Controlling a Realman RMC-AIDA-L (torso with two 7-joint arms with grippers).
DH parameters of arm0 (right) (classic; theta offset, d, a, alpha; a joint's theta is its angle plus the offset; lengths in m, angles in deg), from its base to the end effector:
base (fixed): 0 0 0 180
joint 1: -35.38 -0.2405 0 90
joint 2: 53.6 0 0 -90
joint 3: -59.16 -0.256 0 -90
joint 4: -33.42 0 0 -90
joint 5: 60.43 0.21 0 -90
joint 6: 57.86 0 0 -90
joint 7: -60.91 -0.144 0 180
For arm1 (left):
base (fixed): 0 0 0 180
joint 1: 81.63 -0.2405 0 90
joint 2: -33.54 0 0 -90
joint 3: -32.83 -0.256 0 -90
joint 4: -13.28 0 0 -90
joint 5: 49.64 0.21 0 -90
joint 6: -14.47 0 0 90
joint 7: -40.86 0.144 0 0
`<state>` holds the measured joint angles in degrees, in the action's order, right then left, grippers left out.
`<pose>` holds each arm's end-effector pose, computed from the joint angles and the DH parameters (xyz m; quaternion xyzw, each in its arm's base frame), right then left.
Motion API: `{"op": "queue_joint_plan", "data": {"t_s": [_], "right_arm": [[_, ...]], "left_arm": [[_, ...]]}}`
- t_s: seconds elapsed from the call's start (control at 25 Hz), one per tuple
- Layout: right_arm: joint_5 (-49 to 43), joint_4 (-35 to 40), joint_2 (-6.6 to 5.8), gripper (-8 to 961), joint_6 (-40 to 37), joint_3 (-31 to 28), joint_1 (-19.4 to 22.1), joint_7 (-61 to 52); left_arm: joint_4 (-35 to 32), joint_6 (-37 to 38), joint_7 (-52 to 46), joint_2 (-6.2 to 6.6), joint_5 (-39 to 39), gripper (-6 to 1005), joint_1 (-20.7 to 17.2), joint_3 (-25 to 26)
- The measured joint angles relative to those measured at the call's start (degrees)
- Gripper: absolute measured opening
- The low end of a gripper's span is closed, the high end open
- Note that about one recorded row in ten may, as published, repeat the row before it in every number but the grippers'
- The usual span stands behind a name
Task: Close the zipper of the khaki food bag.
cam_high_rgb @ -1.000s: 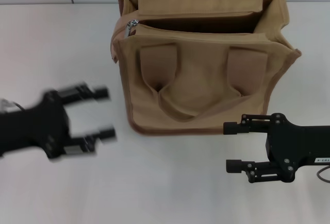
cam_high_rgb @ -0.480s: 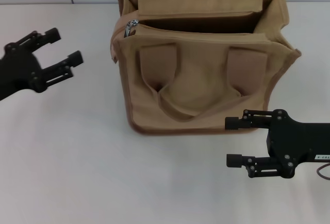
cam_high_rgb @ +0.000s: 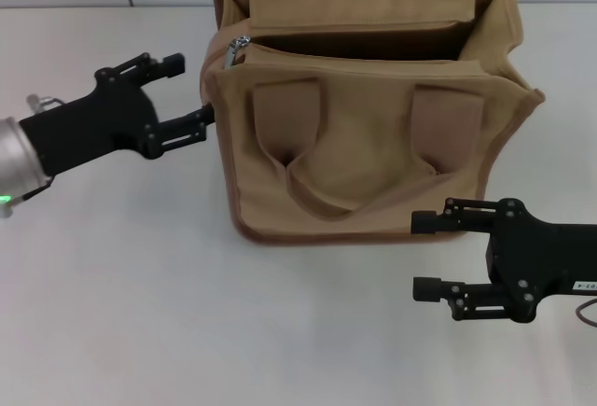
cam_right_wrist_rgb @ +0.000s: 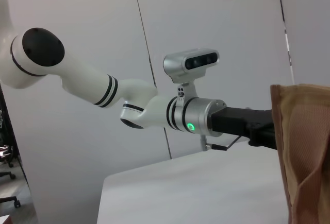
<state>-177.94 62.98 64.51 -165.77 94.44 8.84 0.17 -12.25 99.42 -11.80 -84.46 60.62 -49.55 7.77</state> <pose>0.2688 0.2624 -0.0054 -0.9398 0.1100 0.3222 0.0294 -0.2774 0.3433 0.0065 -0.9081 -0.1136 -0.2950 0.2746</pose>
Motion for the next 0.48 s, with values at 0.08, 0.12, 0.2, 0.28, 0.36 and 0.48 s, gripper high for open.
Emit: {"op": "queue_joint_plan", "data": {"t_s": [0.08, 0.12, 0.2, 0.28, 0.36, 0.48], "right_arm": [[0.0, -0.3, 0.0, 747, 0.0, -0.1, 0.1, 0.0], [0.0, -0.5, 0.0, 747, 0.0, -0.1, 0.1, 0.0], [0.0, -0.7, 0.0, 747, 0.0, -0.1, 0.1, 0.0], [0.0, -0.8, 0.0, 747, 0.0, -0.2, 0.1, 0.0], [0.0, -0.8, 0.0, 747, 0.0, -0.6, 0.1, 0.0], [0.0, -1.2, 0.0, 747, -0.2, -1.5, 0.2, 0.0]], "left_arm": [[0.2, -1.1, 0.6, -0.2, -0.1, 782, 0.6, -0.2], [0.2, -1.6, 0.9, -0.27, -0.2, 781, 0.9, -0.2], [0.3, -2.4, 1.6, -0.36, -0.4, 780, 1.4, -0.2], [0.6, -2.6, 2.3, -0.38, -0.4, 740, 1.7, 0.0], [0.8, -2.6, 2.6, -0.43, -1.0, 663, 1.9, 0.2], [0.8, -2.4, 2.7, -0.43, -2.3, 547, 1.8, 0.3]]}}
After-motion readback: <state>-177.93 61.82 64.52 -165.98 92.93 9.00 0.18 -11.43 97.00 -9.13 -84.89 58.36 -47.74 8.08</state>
